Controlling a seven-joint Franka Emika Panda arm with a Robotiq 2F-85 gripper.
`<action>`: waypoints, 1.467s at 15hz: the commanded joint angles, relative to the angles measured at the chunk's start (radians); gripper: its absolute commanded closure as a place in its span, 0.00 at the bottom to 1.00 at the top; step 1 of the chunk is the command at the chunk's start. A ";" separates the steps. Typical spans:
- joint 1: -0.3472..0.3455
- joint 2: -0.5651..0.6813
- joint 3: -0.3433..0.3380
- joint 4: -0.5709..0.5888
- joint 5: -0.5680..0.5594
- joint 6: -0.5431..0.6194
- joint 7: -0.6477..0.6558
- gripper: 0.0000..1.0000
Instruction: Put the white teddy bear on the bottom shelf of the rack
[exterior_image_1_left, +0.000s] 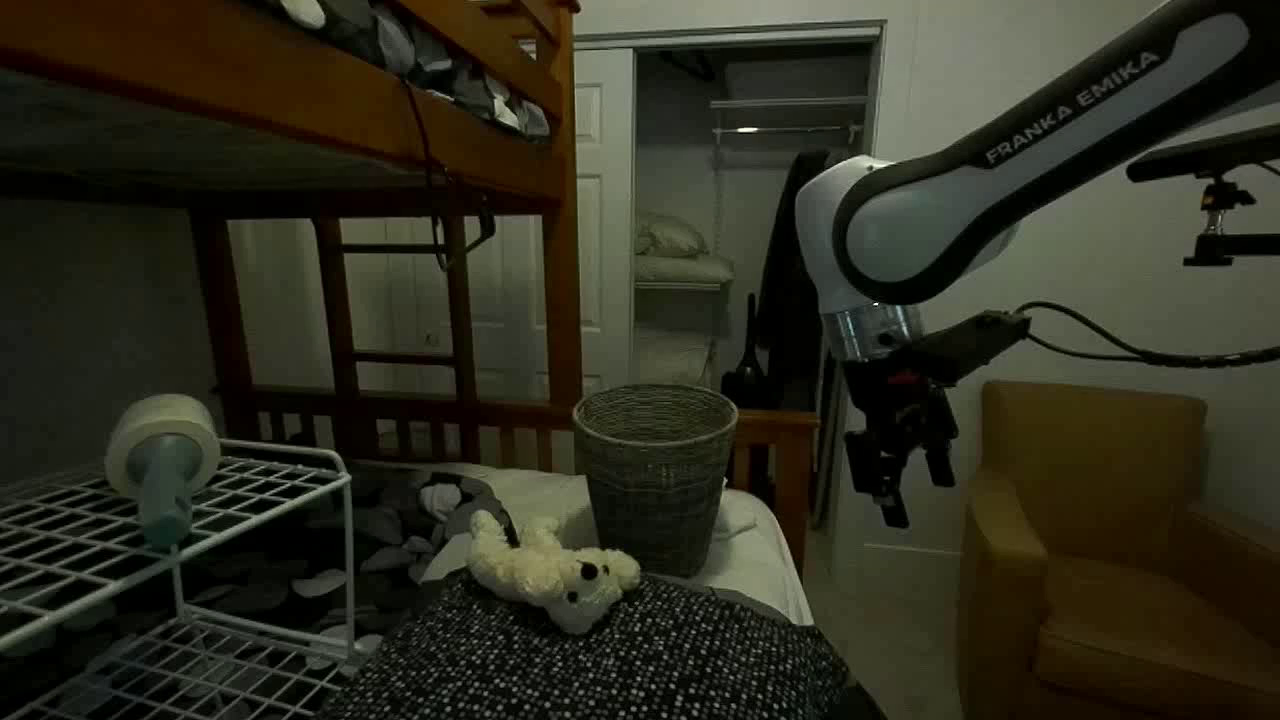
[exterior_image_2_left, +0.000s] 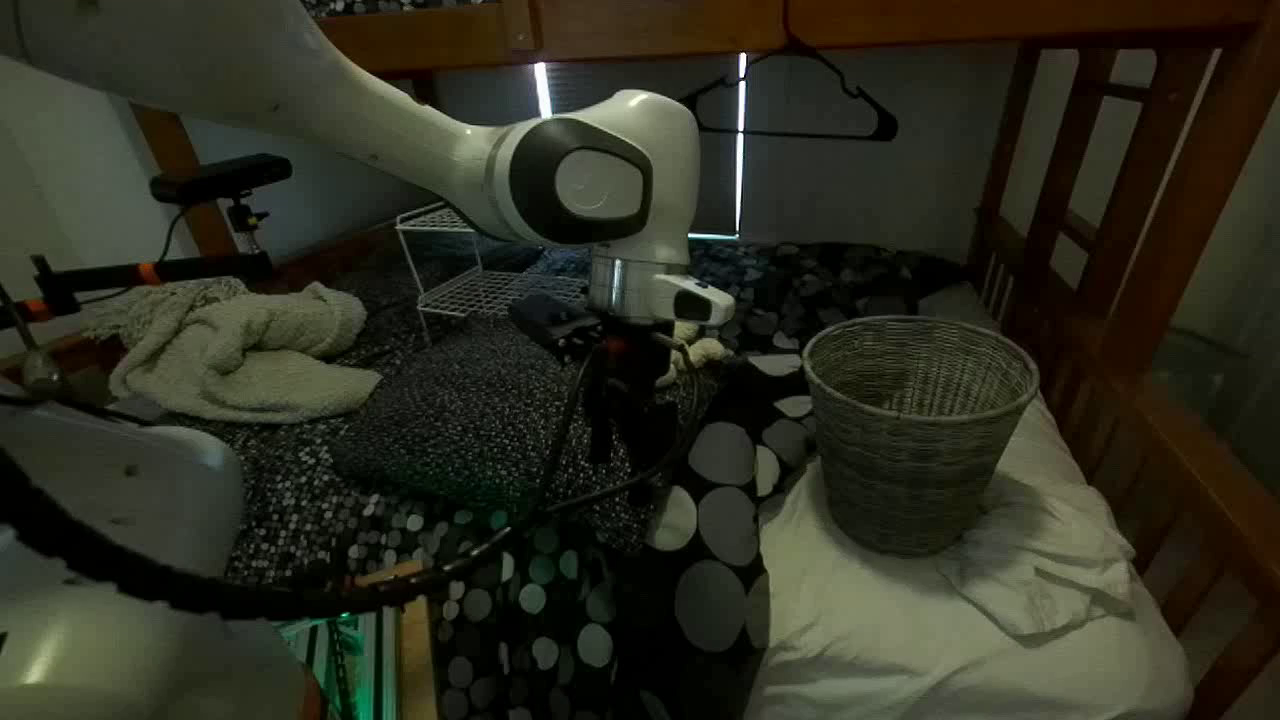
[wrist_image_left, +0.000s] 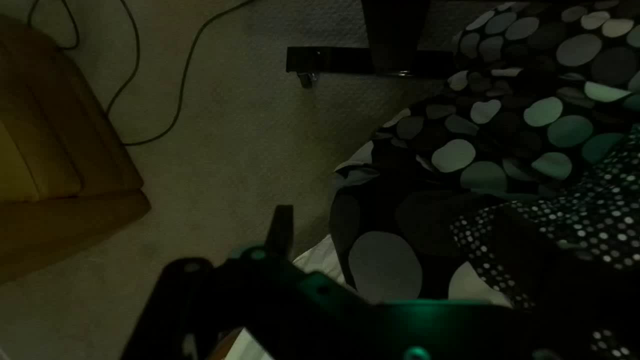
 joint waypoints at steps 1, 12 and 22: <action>0.022 0.002 -0.020 0.002 -0.007 -0.004 0.007 0.00; 0.179 0.301 0.084 0.102 0.057 0.747 -0.007 0.00; 0.279 0.430 0.135 0.242 0.250 0.824 -0.235 0.00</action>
